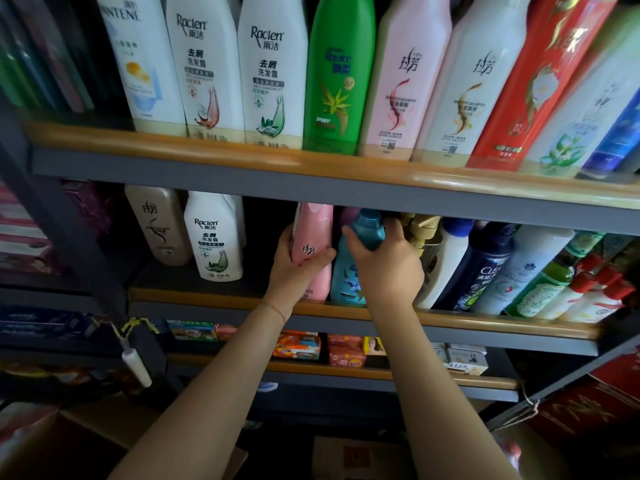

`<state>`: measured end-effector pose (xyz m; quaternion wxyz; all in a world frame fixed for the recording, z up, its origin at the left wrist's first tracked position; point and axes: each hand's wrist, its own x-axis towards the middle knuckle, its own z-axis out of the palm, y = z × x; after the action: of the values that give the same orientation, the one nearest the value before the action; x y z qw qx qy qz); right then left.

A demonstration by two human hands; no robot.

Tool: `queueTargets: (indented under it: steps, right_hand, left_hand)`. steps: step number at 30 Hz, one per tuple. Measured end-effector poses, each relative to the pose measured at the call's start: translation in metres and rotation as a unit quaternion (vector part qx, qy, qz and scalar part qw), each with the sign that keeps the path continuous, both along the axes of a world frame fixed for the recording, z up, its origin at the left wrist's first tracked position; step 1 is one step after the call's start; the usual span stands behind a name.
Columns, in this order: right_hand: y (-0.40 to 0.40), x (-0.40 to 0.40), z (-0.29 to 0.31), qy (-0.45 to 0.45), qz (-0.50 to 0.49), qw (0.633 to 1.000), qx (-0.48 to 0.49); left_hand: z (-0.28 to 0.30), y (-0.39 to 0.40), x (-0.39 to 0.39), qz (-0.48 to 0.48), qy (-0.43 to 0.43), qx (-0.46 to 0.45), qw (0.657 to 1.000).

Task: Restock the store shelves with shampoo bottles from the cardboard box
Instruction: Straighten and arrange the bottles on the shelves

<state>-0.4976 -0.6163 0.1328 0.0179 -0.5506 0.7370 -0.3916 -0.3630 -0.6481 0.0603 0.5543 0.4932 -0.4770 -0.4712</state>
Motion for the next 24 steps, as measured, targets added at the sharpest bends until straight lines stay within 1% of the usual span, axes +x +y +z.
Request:
queueTargets:
  steps: [3,7,11,13,14,16,18,19,20,22,23,24]
  right_hand:
    - [0.0,-0.002,0.005,-0.028,0.013,0.999,0.009]
    - [-0.002,-0.007,0.005,-0.072,0.042,0.996,-0.011]
    - [-0.002,-0.009,0.003,-0.069,0.064,0.995,-0.02]
    - [0.0,-0.007,0.002,-0.07,0.057,0.996,-0.023]
    - [0.004,-0.005,0.001,-0.072,0.044,0.996,-0.036]
    - [0.016,0.004,-0.004,-0.068,0.041,0.991,-0.109]
    - [0.03,0.02,-0.011,-0.085,0.104,0.975,-0.176]
    - [0.034,0.03,-0.017,-0.109,0.154,0.965,-0.181]
    - [0.037,0.042,-0.024,-0.133,0.208,0.954,-0.168]
    - [0.038,0.067,-0.038,-0.177,0.299,0.93,-0.121]
    - [0.036,0.08,-0.044,-0.2,0.327,0.919,-0.095]
    - [0.032,0.093,-0.05,-0.227,0.345,0.908,-0.063]
  left_hand:
    - [0.0,0.001,-0.001,0.005,-0.003,-0.013,1.0]
    - [0.0,0.006,-0.006,0.024,-0.015,-0.03,0.999]
    - [-0.003,0.009,-0.01,0.037,-0.021,-0.045,0.998]
    - [-0.001,0.011,-0.011,0.049,-0.041,-0.058,0.996]
    - [0.0,0.012,-0.01,0.055,-0.053,-0.063,0.995]
    - [-0.001,0.014,-0.006,0.064,-0.085,-0.059,0.993]
    - [-0.002,0.02,0.001,0.085,-0.101,-0.042,0.99]
    - [-0.001,0.023,0.008,0.113,-0.1,-0.049,0.987]
    - [0.002,0.029,0.017,0.157,-0.098,-0.076,0.98]
    - [0.002,0.04,0.042,0.26,-0.093,-0.133,0.952]
    - [0.001,0.045,0.057,0.301,-0.087,-0.143,0.939]
    - [-0.002,0.045,0.072,0.332,-0.082,-0.134,0.93]
